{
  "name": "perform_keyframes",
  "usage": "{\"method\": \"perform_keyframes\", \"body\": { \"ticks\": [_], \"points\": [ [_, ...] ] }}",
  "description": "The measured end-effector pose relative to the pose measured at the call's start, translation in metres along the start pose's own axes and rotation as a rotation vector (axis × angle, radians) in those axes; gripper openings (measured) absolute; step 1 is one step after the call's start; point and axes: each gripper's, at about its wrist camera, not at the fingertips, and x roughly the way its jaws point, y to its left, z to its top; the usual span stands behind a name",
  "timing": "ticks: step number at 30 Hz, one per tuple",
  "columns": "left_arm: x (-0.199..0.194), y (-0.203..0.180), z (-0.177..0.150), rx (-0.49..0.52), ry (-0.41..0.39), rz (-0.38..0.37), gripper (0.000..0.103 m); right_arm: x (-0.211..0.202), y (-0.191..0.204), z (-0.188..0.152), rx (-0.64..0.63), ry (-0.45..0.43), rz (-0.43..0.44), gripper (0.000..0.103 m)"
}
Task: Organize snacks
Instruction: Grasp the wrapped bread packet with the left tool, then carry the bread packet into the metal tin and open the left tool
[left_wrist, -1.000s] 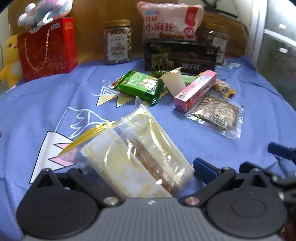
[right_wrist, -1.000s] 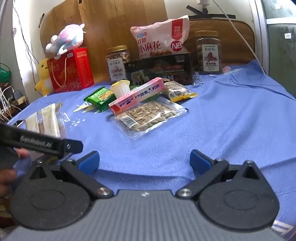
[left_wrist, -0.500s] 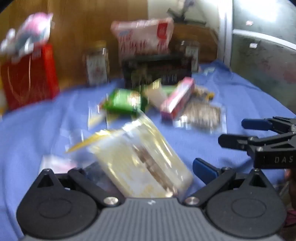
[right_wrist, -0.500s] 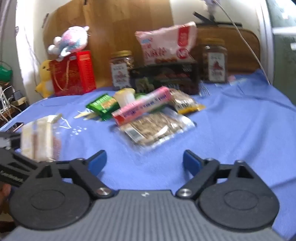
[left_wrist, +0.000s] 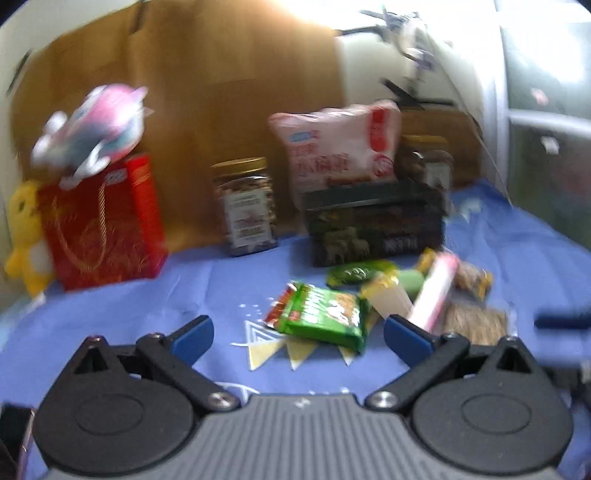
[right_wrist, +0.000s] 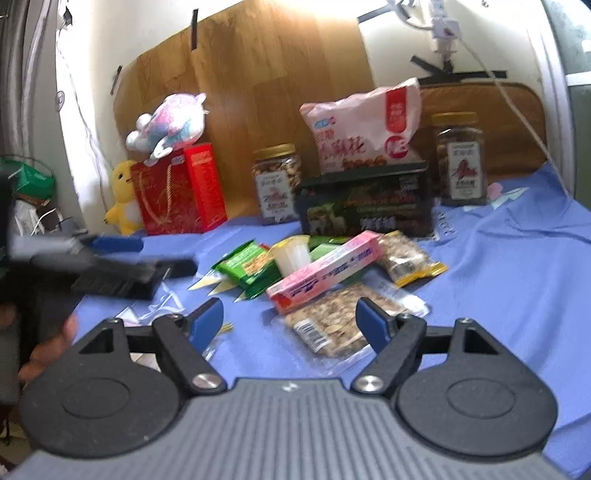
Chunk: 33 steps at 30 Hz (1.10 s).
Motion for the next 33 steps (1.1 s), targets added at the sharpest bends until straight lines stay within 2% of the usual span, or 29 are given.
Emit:
{"method": "perform_keyframes", "body": {
  "ticks": [4, 8, 10, 12, 13, 15, 18, 21, 24, 28, 33],
  "points": [
    [-0.019, 0.030, -0.003, -0.083, 0.006, -0.123, 0.102, 0.006, 0.017, -0.006, -0.069, 0.073, 0.137, 0.081],
    [-0.028, 0.047, -0.025, -0.169, 0.131, -0.289, 0.093, 0.019, 0.036, -0.018, -0.163, 0.156, 0.215, 0.080],
    [-0.027, 0.053, -0.038, -0.229, 0.194, -0.369, 0.083, 0.024, 0.044, -0.020, -0.202, 0.179, 0.258, 0.078],
    [-0.021, 0.053, -0.046, -0.270, 0.239, -0.413, 0.067, 0.030, 0.050, -0.022, -0.241, 0.206, 0.293, 0.072],
    [-0.017, 0.052, -0.051, -0.288, 0.259, -0.435, 0.063, 0.033, 0.052, -0.022, -0.258, 0.219, 0.301, 0.069],
    [-0.010, 0.045, -0.060, -0.306, 0.290, -0.455, 0.054, 0.038, 0.057, -0.026, -0.285, 0.233, 0.307, 0.064],
    [-0.004, 0.038, -0.063, -0.304, 0.275, -0.440, 0.055, 0.040, 0.059, -0.025, -0.313, 0.225, 0.289, 0.061],
    [-0.001, 0.035, -0.054, -0.304, 0.247, -0.426, 0.053, 0.043, 0.055, -0.021, -0.298, 0.227, 0.264, 0.050],
    [0.001, 0.031, -0.035, -0.263, 0.209, -0.423, 0.053, 0.048, 0.049, -0.011, -0.278, 0.202, 0.239, 0.048],
    [0.009, 0.025, 0.000, -0.214, 0.137, -0.417, 0.053, 0.053, 0.033, 0.017, -0.228, 0.123, 0.224, 0.048],
    [0.046, 0.013, 0.061, -0.179, 0.065, -0.431, 0.055, 0.068, 0.009, 0.062, -0.233, 0.040, 0.165, 0.048]
  ]
}}
